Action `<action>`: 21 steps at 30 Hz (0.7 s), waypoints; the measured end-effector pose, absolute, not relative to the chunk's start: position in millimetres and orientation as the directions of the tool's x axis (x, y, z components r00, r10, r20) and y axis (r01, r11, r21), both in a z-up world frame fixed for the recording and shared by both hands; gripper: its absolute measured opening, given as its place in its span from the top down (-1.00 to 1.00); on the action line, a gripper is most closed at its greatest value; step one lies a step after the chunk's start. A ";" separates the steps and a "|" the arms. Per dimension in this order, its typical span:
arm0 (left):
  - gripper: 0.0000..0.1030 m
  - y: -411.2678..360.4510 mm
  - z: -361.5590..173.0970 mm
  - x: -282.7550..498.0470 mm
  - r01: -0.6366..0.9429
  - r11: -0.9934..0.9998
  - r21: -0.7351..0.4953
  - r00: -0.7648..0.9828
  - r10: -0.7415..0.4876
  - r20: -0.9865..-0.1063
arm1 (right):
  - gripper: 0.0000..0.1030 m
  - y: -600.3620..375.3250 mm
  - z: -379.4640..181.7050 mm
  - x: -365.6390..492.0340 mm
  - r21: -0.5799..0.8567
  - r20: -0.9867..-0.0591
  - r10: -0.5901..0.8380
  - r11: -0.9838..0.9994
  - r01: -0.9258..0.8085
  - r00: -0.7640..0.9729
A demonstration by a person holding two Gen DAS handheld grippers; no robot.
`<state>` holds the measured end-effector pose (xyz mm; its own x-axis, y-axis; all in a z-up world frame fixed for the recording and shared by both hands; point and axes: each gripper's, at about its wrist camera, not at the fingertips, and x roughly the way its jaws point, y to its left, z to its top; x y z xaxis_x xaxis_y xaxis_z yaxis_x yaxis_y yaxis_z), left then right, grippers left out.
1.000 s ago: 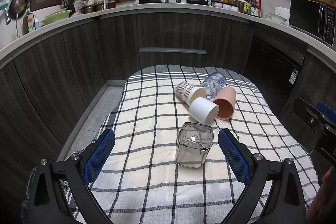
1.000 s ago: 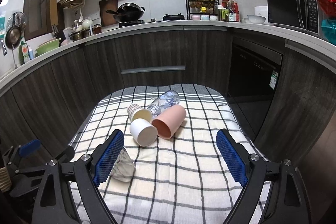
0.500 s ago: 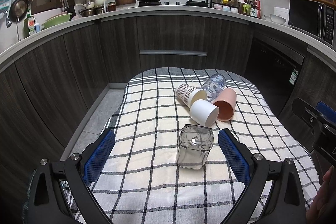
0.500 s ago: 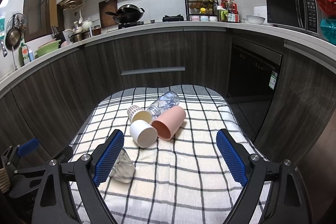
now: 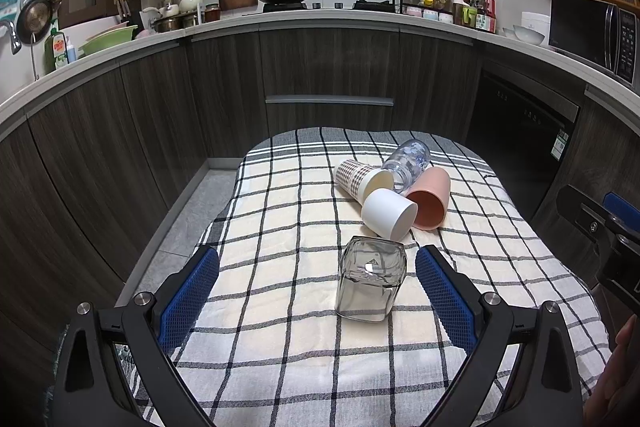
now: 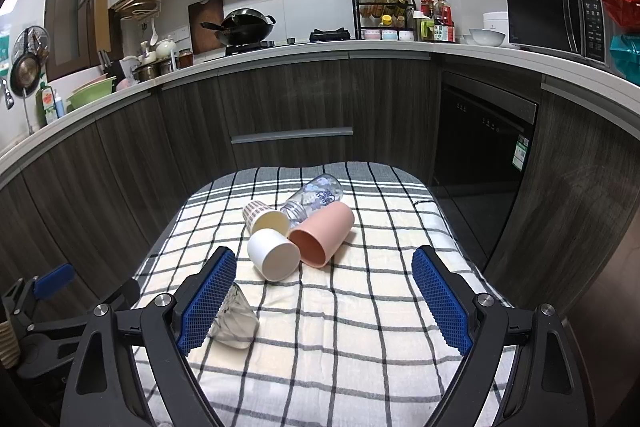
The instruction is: Flip cup upside down
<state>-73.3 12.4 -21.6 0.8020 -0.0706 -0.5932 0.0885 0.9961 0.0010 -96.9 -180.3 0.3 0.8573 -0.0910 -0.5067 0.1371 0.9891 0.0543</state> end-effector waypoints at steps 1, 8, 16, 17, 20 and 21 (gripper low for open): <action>-0.95 12.1 -21.7 -73.3 0.088 0.996 0.001 0.802 -0.070 -0.593 | -0.74 -180.4 0.3 -96.9 0.055 -0.508 -0.090 0.989 0.137 0.857; -0.95 12.0 -21.6 -73.2 0.088 0.996 0.001 0.802 -0.070 -0.593 | -0.74 -180.5 0.0 -96.7 0.056 -0.508 -0.089 0.989 0.136 0.857; -0.95 11.9 -22.5 -74.2 0.090 0.996 0.004 0.801 -0.070 -0.594 | -0.74 -180.7 0.1 -96.7 0.056 -0.508 -0.090 0.989 0.137 0.857; -0.95 12.3 -22.3 -74.8 0.089 0.996 0.004 0.803 -0.070 -0.592 | -0.74 -180.8 0.1 -96.7 0.057 -0.507 -0.089 0.989 0.137 0.857; -0.95 12.0 -22.7 -74.7 0.091 0.996 0.004 0.802 -0.071 -0.593 | -0.74 -180.1 0.1 -96.6 0.057 -0.506 -0.089 0.989 0.136 0.858; -0.95 11.8 -22.7 -74.6 0.090 0.996 0.004 0.802 -0.070 -0.593 | -0.74 -180.0 0.0 -96.6 0.057 -0.507 -0.089 0.989 0.137 0.857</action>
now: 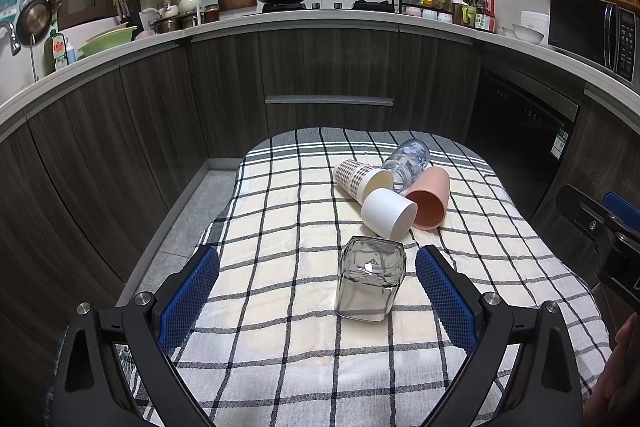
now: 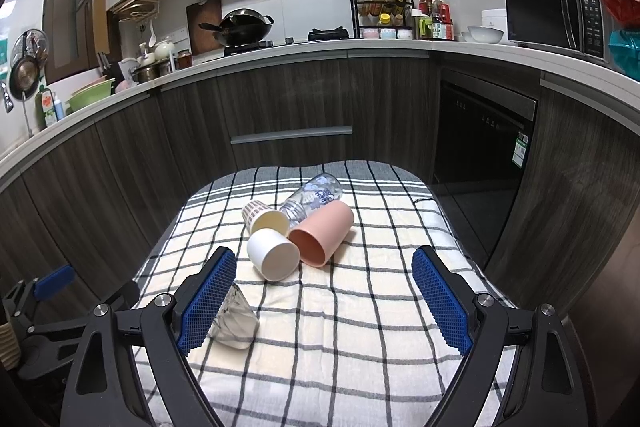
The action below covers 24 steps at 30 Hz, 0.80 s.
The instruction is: Flip cup upside down
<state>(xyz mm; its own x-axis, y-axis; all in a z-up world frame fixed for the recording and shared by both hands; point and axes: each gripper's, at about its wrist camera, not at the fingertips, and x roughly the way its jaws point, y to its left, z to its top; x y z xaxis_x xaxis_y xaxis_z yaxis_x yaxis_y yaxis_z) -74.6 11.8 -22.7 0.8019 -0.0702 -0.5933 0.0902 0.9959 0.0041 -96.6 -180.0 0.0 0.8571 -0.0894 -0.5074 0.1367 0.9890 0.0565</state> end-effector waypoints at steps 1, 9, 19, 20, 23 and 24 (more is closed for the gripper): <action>-0.95 11.8 -22.4 -74.8 0.091 0.996 0.005 0.802 -0.070 -0.593 | -0.74 -180.1 0.0 -96.8 0.057 -0.508 -0.089 0.989 0.136 0.856; -0.95 13.5 -20.4 -75.4 0.094 0.995 0.010 0.807 -0.070 -0.586 | -0.74 -179.9 -0.1 -97.2 0.060 -0.509 -0.088 0.989 0.137 0.856; -0.95 15.0 -23.0 -71.8 0.085 0.996 0.002 0.792 -0.067 -0.606 | -0.74 -179.1 -0.7 -97.3 0.060 -0.509 -0.089 0.989 0.139 0.856; -0.95 15.6 -23.9 -71.1 0.087 0.996 -0.004 0.789 -0.071 -0.610 | -0.74 -178.4 -0.9 -97.4 0.058 -0.510 -0.091 0.989 0.139 0.856; -0.94 19.6 -26.6 -69.8 0.080 0.996 -0.026 0.785 -0.079 -0.614 | -0.74 -178.4 -1.1 -97.2 0.060 -0.510 -0.090 0.988 0.139 0.855; -0.94 20.0 -26.6 -69.5 0.076 0.997 -0.024 0.787 -0.075 -0.613 | -0.74 -178.1 -1.2 -97.2 0.058 -0.511 -0.090 0.989 0.139 0.855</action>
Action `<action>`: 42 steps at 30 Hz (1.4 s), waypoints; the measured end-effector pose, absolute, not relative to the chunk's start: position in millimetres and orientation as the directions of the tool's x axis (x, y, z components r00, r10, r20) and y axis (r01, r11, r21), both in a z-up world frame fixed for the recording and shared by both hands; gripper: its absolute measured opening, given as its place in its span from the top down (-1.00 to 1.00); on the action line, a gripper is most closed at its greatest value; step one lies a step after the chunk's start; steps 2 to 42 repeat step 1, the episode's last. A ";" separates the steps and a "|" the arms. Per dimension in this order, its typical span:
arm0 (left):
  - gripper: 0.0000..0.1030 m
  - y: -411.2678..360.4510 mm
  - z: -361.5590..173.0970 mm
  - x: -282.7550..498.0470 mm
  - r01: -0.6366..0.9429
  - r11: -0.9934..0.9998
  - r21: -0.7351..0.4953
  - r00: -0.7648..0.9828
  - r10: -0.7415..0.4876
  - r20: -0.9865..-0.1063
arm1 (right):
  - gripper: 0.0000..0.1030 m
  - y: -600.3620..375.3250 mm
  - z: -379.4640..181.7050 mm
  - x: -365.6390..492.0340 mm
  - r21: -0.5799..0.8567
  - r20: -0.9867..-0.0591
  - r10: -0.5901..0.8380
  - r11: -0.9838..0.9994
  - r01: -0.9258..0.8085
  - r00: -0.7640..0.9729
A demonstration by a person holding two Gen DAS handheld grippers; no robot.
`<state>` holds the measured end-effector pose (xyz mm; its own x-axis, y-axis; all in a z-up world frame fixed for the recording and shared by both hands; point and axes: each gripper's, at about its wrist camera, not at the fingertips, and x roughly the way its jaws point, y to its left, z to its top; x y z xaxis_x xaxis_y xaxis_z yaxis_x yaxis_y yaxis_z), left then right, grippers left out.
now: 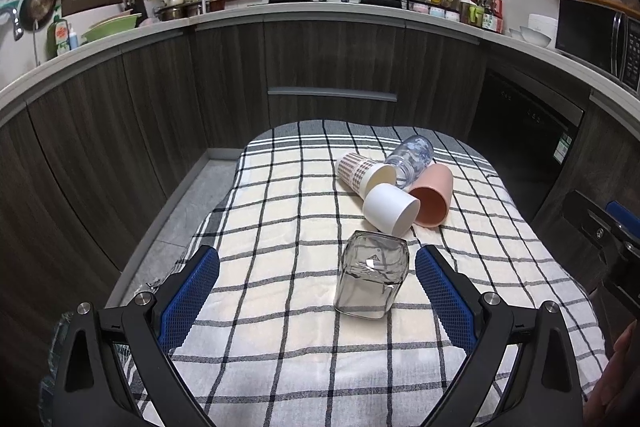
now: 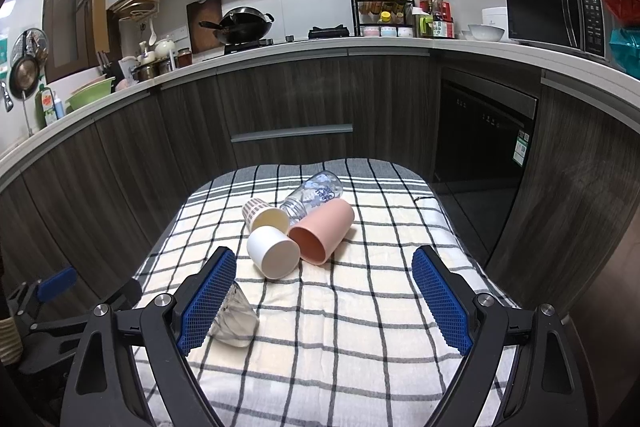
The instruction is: Flip cup upside down
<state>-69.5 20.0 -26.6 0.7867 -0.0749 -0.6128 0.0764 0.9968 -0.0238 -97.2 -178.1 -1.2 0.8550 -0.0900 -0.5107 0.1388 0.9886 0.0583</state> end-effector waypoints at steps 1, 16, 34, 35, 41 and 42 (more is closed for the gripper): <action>-0.95 20.1 -26.3 -68.9 0.075 0.997 -0.017 0.786 -0.069 -0.614 | -0.74 -178.3 -1.2 -97.2 0.058 -0.511 -0.089 0.989 0.138 0.855; -0.95 20.1 -26.3 -68.9 0.075 0.997 -0.017 0.786 -0.069 -0.614 | -0.74 -178.3 -1.2 -97.2 0.058 -0.511 -0.089 0.989 0.138 0.855; -0.95 20.1 -26.3 -68.9 0.075 0.997 -0.017 0.786 -0.069 -0.614 | -0.74 -178.3 -1.2 -97.2 0.058 -0.511 -0.089 0.989 0.138 0.855; -0.95 20.1 -26.3 -68.9 0.075 0.997 -0.017 0.786 -0.069 -0.614 | -0.74 -178.3 -1.2 -97.2 0.058 -0.511 -0.089 0.989 0.138 0.855; -0.95 20.1 -26.3 -68.9 0.075 0.997 -0.017 0.786 -0.069 -0.614 | -0.74 -178.3 -1.2 -97.2 0.058 -0.511 -0.089 0.989 0.138 0.855; -0.95 20.1 -26.3 -68.9 0.075 0.997 -0.017 0.786 -0.069 -0.614 | -0.74 -178.3 -1.2 -97.2 0.058 -0.511 -0.089 0.989 0.138 0.855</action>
